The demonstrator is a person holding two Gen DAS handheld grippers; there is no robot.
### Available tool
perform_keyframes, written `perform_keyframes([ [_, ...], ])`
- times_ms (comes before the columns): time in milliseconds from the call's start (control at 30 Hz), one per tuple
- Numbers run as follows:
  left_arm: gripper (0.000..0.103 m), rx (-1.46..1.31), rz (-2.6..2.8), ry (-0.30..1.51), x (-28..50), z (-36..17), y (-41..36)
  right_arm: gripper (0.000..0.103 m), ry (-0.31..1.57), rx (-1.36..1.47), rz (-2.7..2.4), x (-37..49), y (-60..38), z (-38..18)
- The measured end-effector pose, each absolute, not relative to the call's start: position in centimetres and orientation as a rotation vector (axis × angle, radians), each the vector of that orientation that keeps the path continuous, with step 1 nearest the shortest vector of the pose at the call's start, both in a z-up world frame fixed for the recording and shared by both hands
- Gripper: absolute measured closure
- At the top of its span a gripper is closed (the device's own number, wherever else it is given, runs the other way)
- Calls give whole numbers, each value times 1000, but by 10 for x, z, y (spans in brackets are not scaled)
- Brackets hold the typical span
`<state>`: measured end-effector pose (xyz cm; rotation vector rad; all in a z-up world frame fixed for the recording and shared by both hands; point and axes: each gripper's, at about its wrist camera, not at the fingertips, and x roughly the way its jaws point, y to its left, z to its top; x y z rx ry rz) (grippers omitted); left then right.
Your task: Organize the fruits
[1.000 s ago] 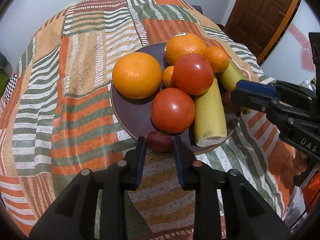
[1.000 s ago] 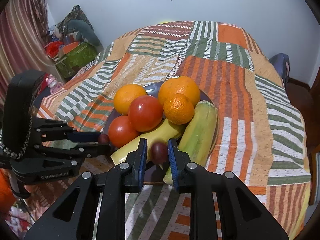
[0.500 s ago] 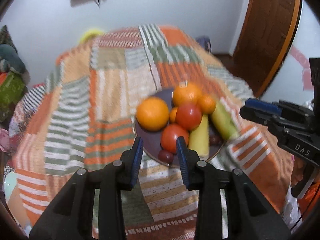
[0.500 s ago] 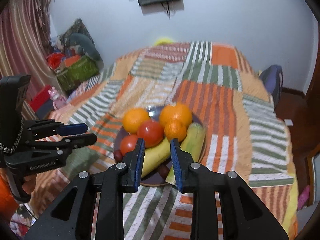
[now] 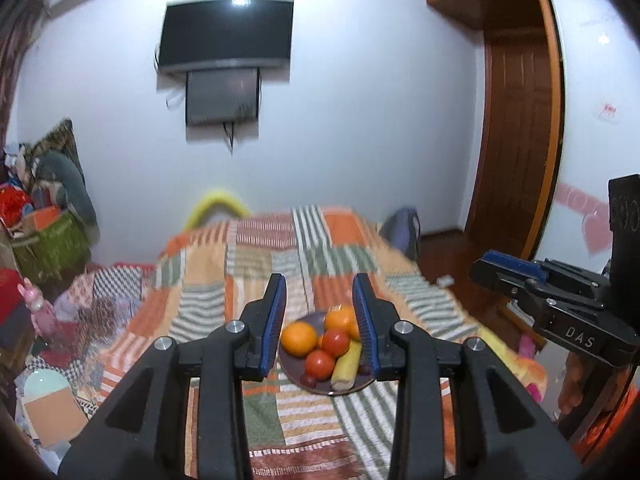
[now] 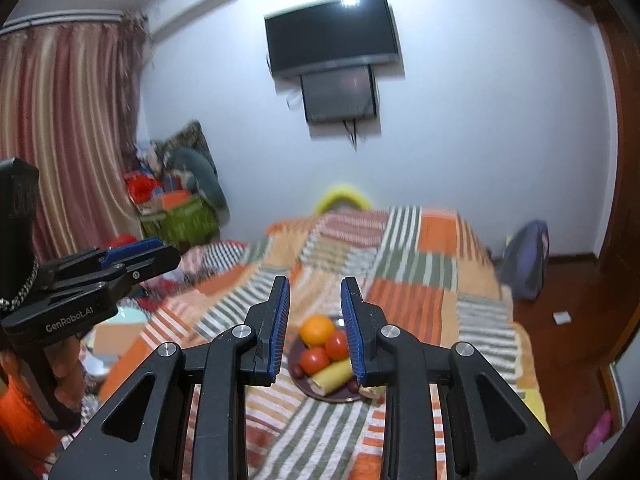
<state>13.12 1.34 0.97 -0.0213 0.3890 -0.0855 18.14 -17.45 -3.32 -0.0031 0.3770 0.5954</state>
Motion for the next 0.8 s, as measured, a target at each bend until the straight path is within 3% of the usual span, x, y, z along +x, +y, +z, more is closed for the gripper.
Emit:
perform_keyframes([
  [100,64,-29,-86,333,107,26,8,74,315,11,601,158,-180,-18],
  [167,48,-32,-76,296,93,33,5,63,287,22,599,147,-183,-13],
  [300,39,-19,-47,226,68,40,-2,51,243,23,589,133,-183,-11],
  [367,28,-18,-50,214,62,42,-5,44,224,16,569,128,-182,-12],
  [500,21,-13,-37,179,51,45,-5,30,192,18,545,118,-182,-12],
  [667,5,-20,-29,159,42,43,-2,16,168,22,524,110,-183,-9],
  [800,1,-26,-25,153,35,42,-1,2,153,24,506,107,-182,-9],
])
